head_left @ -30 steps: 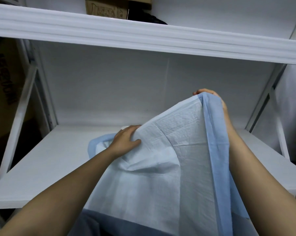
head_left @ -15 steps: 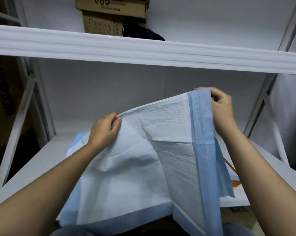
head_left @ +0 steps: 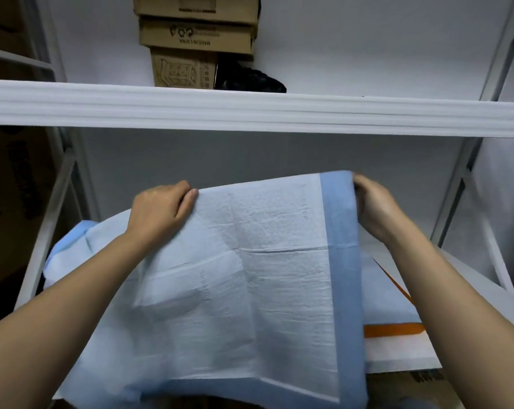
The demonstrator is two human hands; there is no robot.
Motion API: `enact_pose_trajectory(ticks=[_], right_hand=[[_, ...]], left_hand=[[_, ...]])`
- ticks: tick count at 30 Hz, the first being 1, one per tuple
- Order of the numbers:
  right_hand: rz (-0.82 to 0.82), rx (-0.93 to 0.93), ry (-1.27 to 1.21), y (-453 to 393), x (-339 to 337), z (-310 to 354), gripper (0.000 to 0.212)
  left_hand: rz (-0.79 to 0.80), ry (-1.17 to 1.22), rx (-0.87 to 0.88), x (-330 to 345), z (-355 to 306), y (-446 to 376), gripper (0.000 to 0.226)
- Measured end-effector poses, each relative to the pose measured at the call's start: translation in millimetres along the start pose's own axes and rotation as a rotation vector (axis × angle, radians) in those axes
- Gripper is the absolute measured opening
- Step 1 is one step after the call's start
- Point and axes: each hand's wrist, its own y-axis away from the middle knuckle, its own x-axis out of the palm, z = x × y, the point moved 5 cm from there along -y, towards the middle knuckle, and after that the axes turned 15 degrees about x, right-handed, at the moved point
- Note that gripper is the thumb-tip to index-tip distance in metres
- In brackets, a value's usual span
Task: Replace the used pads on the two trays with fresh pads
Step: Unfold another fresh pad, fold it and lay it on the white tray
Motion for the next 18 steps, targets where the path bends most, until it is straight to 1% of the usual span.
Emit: enact_pose_trajectory(ticks=[2,3,4,5,6,7,8,10,13,18], right_hand=[[0.033,0.071,-0.118,-6,-4,-12,0.046],[0.032,0.082,-0.075,-4,-3,-17,0.053],[-0.004,0.067,0.015,-3,-3,-21,0.053],[-0.060,0.017,0.118,-1,-3,-23,0.045],[-0.125,-0.059,0.183,0,-4,-23,0.032],[-0.182,-0.121,0.209,1,-4,-20,0.019],[-0.215,-0.156,0.204,1,-7,-19,0.014],[-0.233,-0.171,0.168,-4,-14,-16,0.021],[-0.232,-0.147,0.115,-7,-20,-12,0.028],[-0.305,-0.120,0.150,-3,-24,-4,0.037]], left_hand=[[0.012,-0.011,0.027,4,-3,-3,0.043],[0.017,-0.013,0.036,5,-5,-5,0.043],[0.018,-0.013,0.046,7,-7,-7,0.042],[0.019,-0.015,0.057,8,-9,-8,0.042],[0.018,-0.016,0.068,10,-11,-10,0.041],[0.018,-0.020,0.075,10,-11,-11,0.041],[0.016,-0.022,0.078,11,-12,-12,0.042],[0.006,-0.025,0.079,11,-11,-13,0.043],[-0.010,-0.038,0.082,11,-10,-13,0.044],[-0.045,-0.031,0.093,14,-16,-17,0.043]])
